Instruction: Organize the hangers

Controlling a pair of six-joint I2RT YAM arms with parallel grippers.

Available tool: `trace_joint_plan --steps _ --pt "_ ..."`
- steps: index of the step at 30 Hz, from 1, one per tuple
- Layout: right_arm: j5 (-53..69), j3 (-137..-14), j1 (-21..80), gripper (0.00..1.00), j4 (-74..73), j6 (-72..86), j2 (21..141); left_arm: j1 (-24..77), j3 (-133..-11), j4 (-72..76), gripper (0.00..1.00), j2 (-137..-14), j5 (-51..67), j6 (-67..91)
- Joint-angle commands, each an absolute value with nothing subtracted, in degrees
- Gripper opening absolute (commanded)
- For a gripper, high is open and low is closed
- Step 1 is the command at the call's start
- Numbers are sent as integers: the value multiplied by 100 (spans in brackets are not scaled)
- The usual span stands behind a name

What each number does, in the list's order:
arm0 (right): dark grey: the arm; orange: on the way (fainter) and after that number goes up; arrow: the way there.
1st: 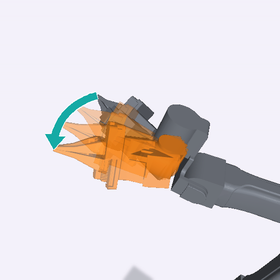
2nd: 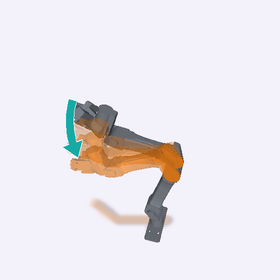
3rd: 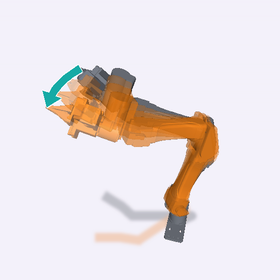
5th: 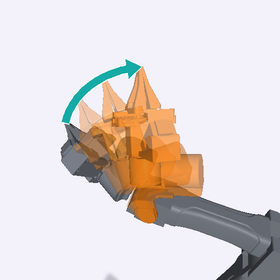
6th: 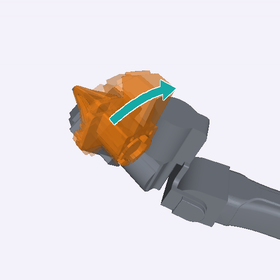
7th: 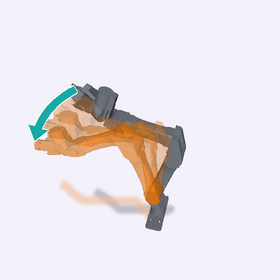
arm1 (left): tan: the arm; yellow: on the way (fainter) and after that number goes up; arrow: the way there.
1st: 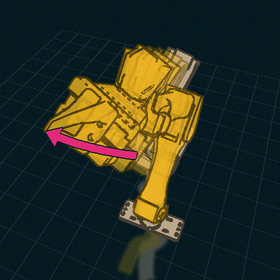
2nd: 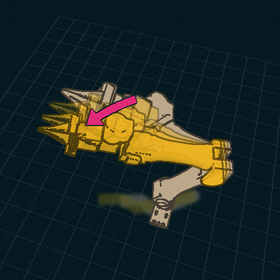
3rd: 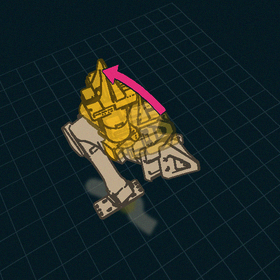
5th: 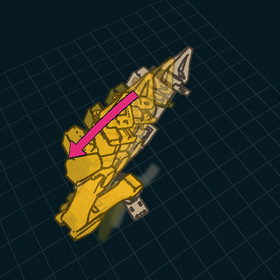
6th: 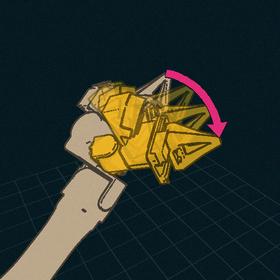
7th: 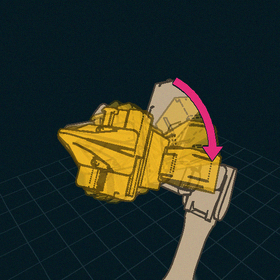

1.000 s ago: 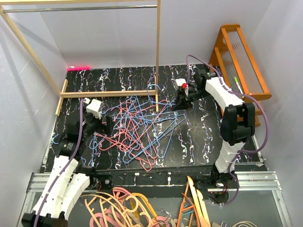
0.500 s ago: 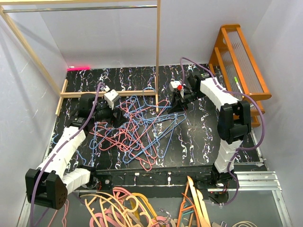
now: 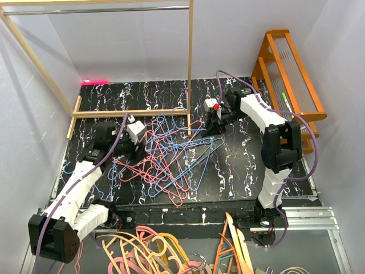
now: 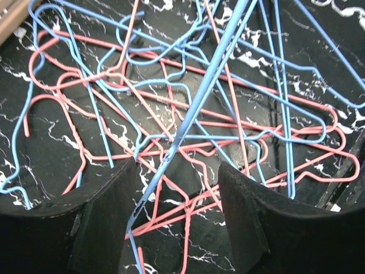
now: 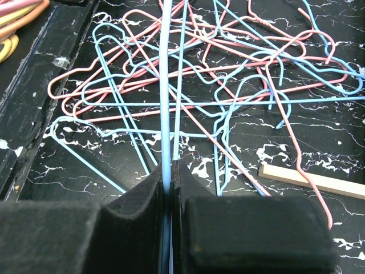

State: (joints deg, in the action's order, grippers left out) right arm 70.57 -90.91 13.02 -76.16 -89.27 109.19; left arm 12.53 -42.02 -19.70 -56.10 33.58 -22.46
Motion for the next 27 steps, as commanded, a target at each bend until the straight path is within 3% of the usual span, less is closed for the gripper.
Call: trace_joint_plan --steps 1,5,10,13,14,15,16,17,20,24,27 --pt "7410 -9244 1279 8 -7620 -9053 10916 1310 -3970 -2037 53 -5442 3149 -2598" --pt "7480 -9253 1283 8 -7620 -9046 10946 1337 -3894 -1904 14 -5441 3124 -2669" --pt "7587 -9336 1276 8 -7620 -8955 10998 1391 -3876 -1850 0 -5494 3233 -2659" --pt "7621 -9412 1281 10 -7586 -8853 11084 1410 -4076 -2067 0 -5547 3212 -2670" --pt "7614 -9473 1287 27 -7571 -8761 11136 1415 -4189 -2168 0 -5539 2999 -2623" --pt "7601 -9547 1288 49 -7557 -8612 11196 1428 -4318 -2351 0 -5528 2826 -2569" --pt "7581 -9634 1292 85 -7536 -8481 11250 1444 -4479 -2603 0 -5503 2632 -2572" --pt "7534 -9708 1285 97 -7473 -8338 11276 1490 -4634 -2887 0 -5457 2390 -2586" --pt "7426 -9863 1289 98 -6685 -7480 11227 1616 -5085 -3779 0 -5236 1604 -2594" --pt "6720 -9071 1305 98 -2753 -3368 10443 1755 -5479 -4547 0 -4936 861 -2495" --pt "6127 -8445 1384 98 -1249 -2597 9793 1887 -5876 -4785 0 -4911 57 -2058"
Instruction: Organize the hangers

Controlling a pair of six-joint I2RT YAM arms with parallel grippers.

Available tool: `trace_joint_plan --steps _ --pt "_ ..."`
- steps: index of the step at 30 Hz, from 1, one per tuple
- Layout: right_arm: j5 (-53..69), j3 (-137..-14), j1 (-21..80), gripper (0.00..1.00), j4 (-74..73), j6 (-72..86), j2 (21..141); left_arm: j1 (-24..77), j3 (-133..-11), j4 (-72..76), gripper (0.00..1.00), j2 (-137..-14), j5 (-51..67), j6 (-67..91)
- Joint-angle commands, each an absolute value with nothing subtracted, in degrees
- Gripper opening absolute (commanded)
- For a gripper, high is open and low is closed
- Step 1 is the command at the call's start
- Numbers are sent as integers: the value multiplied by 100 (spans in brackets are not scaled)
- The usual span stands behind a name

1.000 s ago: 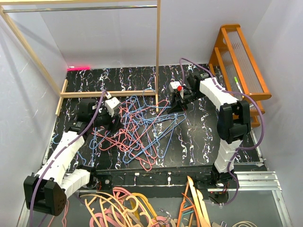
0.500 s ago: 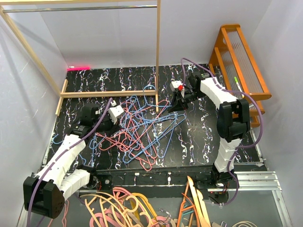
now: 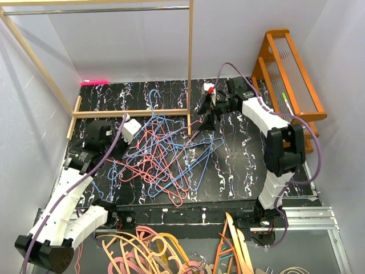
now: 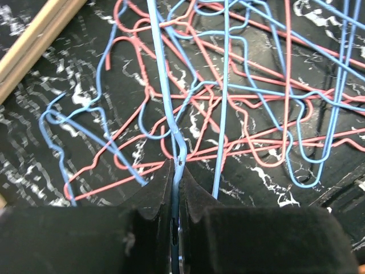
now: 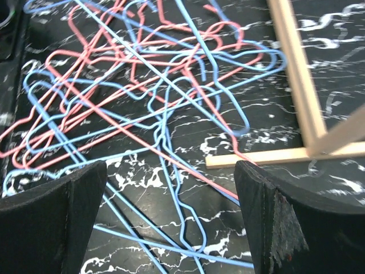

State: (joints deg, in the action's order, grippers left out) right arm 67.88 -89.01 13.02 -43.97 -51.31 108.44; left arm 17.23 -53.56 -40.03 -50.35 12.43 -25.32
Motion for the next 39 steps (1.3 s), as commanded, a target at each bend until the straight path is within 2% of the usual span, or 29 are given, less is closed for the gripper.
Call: trace_joint_plan --steps 1,3,5,11,15,20,24,30,39 --pt "5989 -8514 1411 98 -1349 -2631 9762 1935 -6068 -4907 0 -4951 -296 -1828" --pt "5911 -8818 1421 98 -1751 -2665 9869 2048 -6544 -5116 0 -5022 -886 -1484" --pt "5886 -8921 1419 98 -1994 -2756 9923 2082 -6918 -5317 0 -4964 -988 -1460" --pt "5893 -8448 1424 98 -1783 -2769 9680 2085 -7531 -5187 0 -4600 -1708 -1328" --pt "5767 -8303 1416 98 -1748 -2769 9639 2074 -7830 -4819 0 -4130 -1788 -1290" --pt "5829 -8177 1417 98 -1738 -2749 9657 1918 -8438 -5083 0 -4367 -1909 -1469" --pt "5850 -8108 1422 98 -1718 -2714 9672 1842 -8515 -4404 0 -4299 -1906 -1673" --pt "5854 -8018 1423 98 -1712 -2795 9575 1901 -9211 -4141 0 -5387 -2221 -1701" --pt "5765 -7752 1415 98 -1750 -3072 9236 1908 -10189 -3629 0 -6621 -1874 -1785"
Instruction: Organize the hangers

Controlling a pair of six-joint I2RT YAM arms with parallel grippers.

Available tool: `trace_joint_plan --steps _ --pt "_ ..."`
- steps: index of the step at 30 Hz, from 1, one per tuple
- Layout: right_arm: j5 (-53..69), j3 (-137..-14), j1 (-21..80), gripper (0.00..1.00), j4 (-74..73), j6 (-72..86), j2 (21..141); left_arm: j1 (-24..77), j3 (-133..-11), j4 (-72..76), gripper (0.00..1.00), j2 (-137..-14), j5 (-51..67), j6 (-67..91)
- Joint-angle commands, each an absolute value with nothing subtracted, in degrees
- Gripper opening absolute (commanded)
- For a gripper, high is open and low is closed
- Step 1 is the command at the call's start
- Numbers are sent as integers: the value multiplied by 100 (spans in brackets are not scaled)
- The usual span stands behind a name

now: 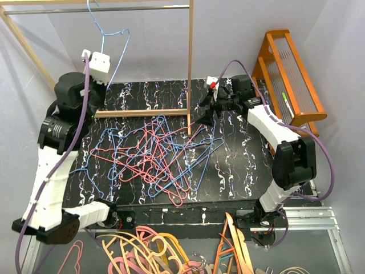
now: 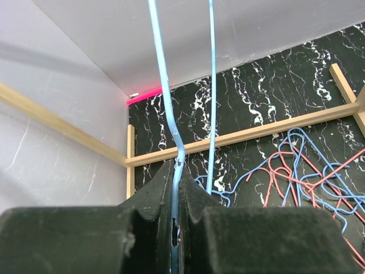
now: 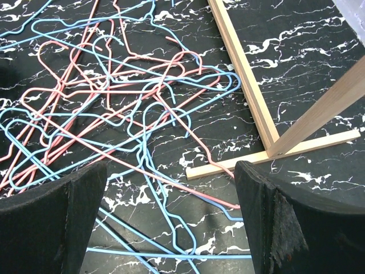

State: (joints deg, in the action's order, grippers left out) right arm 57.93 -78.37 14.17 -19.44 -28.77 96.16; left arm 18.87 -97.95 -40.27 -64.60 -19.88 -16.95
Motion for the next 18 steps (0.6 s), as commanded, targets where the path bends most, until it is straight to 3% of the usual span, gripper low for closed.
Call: trace_joint_plan --steps 1,18 --pt "5770 -7721 1415 98 -1769 -3114 9217 1910 -10177 -3552 0 -6648 -1879 -1806" --pt "6001 -7709 1406 98 -1775 -3100 9312 1908 -10321 -3272 0 -6661 -2064 -2215"
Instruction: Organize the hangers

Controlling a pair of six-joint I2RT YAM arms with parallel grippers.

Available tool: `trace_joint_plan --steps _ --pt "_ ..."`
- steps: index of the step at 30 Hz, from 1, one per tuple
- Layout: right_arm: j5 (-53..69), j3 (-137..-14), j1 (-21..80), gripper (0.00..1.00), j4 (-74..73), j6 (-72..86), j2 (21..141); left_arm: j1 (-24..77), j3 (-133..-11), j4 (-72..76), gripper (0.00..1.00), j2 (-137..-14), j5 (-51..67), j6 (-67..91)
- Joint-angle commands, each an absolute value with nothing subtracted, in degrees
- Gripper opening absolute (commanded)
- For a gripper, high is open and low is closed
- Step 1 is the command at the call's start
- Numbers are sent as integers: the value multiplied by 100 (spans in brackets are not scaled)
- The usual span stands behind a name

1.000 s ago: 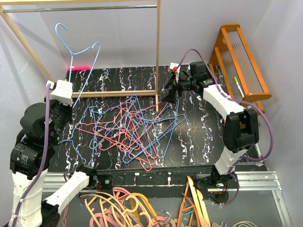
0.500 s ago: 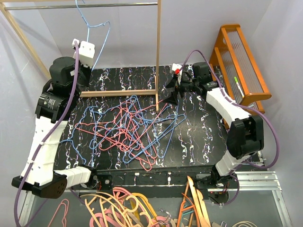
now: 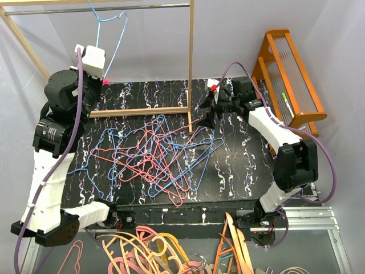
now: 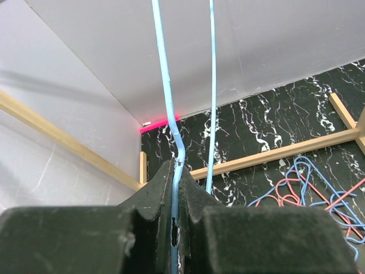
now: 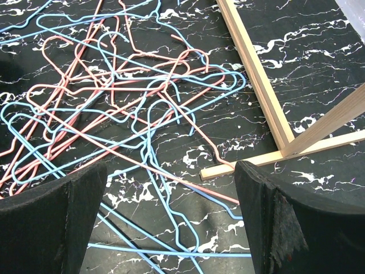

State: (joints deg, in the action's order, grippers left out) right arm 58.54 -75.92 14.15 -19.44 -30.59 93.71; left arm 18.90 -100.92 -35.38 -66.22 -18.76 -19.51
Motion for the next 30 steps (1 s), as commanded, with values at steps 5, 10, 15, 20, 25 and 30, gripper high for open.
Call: trace_joint_plan --steps 5,10,15,20,25,30 --pt "6001 -7745 1406 98 -1775 -3062 9364 1909 -10283 -3166 0 -7080 -2197 -2387" --pt "5962 -7729 1406 98 -1830 -3147 9315 1907 -10176 -2873 0 -7377 -2254 -2435" --pt "5968 -7679 1397 98 -1935 -3258 9220 1908 -10250 -2917 0 -7581 -2234 -2388" --pt "5807 -7579 1385 98 -1886 -2901 9191 1909 -9883 -3090 0 -7384 -2220 -2078" --pt "5490 -8246 1381 98 -2941 -2735 9503 1910 -9115 -2876 62 -6795 -2104 -1731" --pt "4501 -7968 1365 98 -2549 -2079 9093 1907 -8733 -2534 97 -6193 -2351 -1743"
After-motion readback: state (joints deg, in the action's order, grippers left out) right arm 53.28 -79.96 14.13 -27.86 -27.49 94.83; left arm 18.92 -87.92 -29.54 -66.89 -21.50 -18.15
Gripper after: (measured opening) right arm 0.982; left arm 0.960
